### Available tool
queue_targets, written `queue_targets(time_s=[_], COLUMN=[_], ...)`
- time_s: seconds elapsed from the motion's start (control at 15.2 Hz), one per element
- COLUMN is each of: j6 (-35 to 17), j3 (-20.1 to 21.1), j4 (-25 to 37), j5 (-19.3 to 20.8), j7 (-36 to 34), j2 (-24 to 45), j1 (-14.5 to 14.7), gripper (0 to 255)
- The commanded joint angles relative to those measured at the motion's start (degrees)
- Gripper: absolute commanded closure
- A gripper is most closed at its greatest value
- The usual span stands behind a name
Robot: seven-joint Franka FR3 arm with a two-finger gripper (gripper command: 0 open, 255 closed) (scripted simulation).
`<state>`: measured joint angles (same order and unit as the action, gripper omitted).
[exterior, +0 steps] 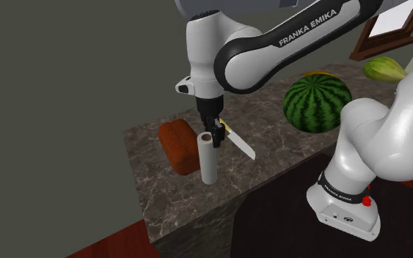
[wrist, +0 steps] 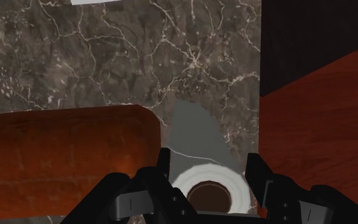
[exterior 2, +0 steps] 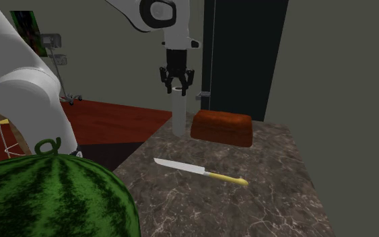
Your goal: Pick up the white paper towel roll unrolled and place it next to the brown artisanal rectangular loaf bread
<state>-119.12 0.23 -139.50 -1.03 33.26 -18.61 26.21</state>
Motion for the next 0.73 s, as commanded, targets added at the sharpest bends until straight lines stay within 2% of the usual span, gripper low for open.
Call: queue_targets(time_s=[0.0,0.26,0.33,0.66], j6=[-0.14,-0.14,-0.20,-0.14], j3=[-0.04,-0.04,-0.06,-0.04], j4=[-0.47,-0.46,-0.40,-0.47], j5=[0.02,0.02,0.03,0.02], j7=[0.06,0.06,0.10,0.06], j2=[0.32,0.32,0.45,0.32], j1=[-0.03,-0.03,-0.04,-0.03], gripper=[255,255,0,0])
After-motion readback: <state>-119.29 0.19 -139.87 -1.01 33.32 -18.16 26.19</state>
